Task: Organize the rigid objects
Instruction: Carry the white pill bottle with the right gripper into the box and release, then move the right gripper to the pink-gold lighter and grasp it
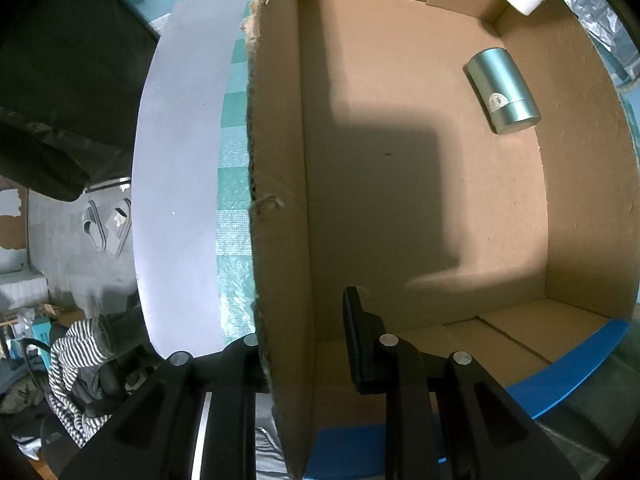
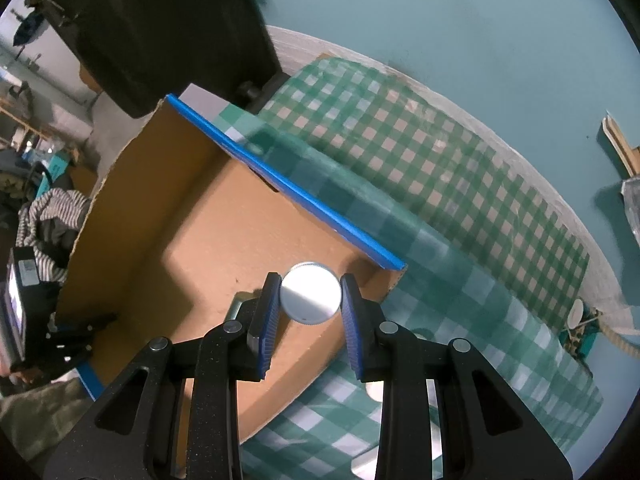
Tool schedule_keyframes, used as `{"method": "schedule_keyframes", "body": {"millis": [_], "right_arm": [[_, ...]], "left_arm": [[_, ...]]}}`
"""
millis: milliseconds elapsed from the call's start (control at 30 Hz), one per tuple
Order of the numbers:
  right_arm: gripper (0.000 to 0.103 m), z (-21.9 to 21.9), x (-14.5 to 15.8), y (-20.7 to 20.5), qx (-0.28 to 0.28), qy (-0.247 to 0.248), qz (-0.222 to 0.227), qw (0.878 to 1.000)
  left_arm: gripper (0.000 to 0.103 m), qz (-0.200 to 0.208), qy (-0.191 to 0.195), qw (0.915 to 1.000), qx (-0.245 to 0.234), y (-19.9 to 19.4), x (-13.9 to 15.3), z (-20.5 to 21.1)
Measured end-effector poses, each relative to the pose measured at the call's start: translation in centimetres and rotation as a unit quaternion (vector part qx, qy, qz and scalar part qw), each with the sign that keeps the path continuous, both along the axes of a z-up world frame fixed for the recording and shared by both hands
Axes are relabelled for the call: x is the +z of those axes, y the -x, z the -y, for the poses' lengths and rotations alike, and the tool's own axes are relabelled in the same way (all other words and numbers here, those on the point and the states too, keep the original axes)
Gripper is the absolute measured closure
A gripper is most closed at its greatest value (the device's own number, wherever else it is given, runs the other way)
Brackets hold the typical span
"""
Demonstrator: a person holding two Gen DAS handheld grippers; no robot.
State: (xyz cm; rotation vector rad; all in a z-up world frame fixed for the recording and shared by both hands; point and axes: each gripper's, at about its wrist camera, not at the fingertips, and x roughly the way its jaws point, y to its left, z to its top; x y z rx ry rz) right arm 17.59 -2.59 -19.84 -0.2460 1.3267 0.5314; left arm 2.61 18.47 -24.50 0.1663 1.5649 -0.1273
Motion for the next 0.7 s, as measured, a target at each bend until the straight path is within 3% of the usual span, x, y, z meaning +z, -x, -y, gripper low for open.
{"method": "schedule_keyframes", "body": {"millis": [267,367,700], "right_arm": [[0.073,0.3,0.5,0.0,-0.006,-0.010,0.008,1.000],[0.066,0.5,1.0,-0.2,-0.012,-0.010,0.013,1.000],[0.056,2.6,2.8,0.2,-0.041,-0.017,0.021,0.999]], "left_arm": [[0.081,0.000,-0.005,1.0000,-0.007,0.1,-0.1,0.0],[0.081,0.001,-0.006,0.9999,-0.011,0.0,-0.1,0.2],[0.081,0.005,-0.007,0.9999,-0.012,-0.1,0.2,0.7]]}}
